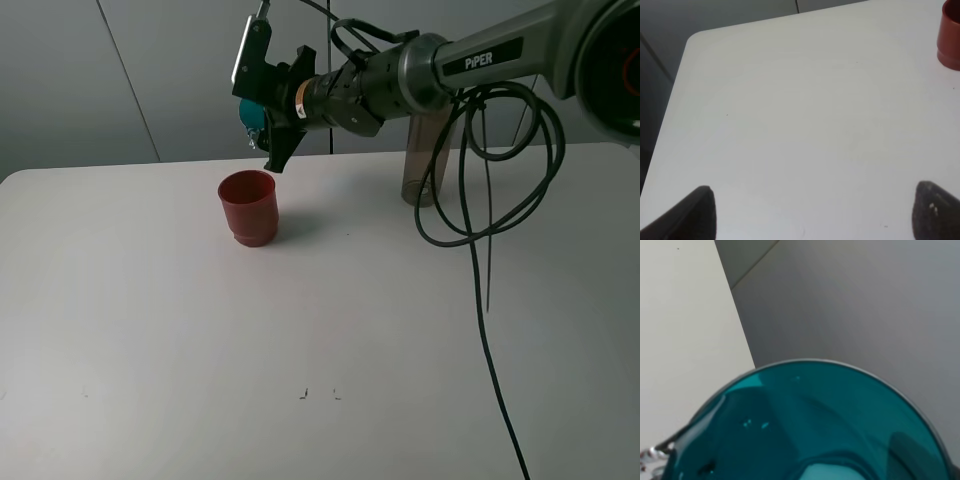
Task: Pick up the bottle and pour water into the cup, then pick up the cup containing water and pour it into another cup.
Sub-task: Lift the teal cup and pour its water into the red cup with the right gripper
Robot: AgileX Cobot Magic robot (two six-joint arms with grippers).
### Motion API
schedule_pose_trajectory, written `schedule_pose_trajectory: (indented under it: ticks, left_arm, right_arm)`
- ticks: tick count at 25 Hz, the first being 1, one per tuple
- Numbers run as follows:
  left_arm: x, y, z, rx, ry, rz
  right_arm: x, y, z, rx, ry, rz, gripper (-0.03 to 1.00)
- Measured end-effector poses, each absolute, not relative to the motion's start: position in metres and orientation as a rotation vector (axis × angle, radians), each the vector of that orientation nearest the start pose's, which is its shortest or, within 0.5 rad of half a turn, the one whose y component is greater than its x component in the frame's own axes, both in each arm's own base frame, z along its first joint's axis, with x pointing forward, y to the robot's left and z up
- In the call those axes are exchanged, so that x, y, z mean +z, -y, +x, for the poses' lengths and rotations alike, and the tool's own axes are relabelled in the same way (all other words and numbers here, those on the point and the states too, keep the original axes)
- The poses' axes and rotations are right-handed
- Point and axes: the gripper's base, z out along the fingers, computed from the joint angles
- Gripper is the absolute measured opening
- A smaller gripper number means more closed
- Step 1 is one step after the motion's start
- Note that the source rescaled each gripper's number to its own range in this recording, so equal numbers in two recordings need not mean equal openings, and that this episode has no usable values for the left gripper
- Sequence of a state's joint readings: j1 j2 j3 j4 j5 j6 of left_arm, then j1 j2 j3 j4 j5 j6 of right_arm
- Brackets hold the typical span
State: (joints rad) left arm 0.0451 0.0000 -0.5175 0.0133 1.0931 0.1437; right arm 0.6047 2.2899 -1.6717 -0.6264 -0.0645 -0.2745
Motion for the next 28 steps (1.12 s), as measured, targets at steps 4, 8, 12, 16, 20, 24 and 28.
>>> schedule_pose_trajectory:
  ticks: [4,8,12,16,20,24,28]
  left_arm:
    - [0.2795,-0.0007,-0.0083,0.133,-2.059,0.101]
    - [0.2795,-0.0007,-0.0083,0.133,-2.059,0.101]
    - [0.2795,-0.0009,-0.0084,0.135,-2.059,0.1]
    - [0.2795,-0.0009,-0.0084,0.135,-2.059,0.1]
    - [0.2795,-0.0009,-0.0084,0.135,-2.059,0.1]
    - [0.2795,-0.0009,-0.0084,0.135,-2.059,0.1]
    - [0.2795,-0.0009,-0.0084,0.135,-2.059,0.1]
  right_arm:
    - [0.1607,-0.3001,0.4289,-0.189,-1.43,-1.471,0.13]
    - [0.1607,-0.3001,0.4289,-0.223,-1.39,-1.512,0.13]
    - [0.1609,-0.3002,0.4289,-0.242,-1.366,-1.533,0.13]
    - [0.161,-0.2997,0.4293,-0.257,-1.346,-1.55,0.13]
    - [0.1614,-0.2998,0.4294,-0.283,-1.315,-1.577,0.13]
    - [0.1616,-0.2999,0.4295,-0.313,-1.277,-1.61,0.13]
    - [0.1616,-0.2999,0.4295,-0.334,-1.252,-1.633,0.13]
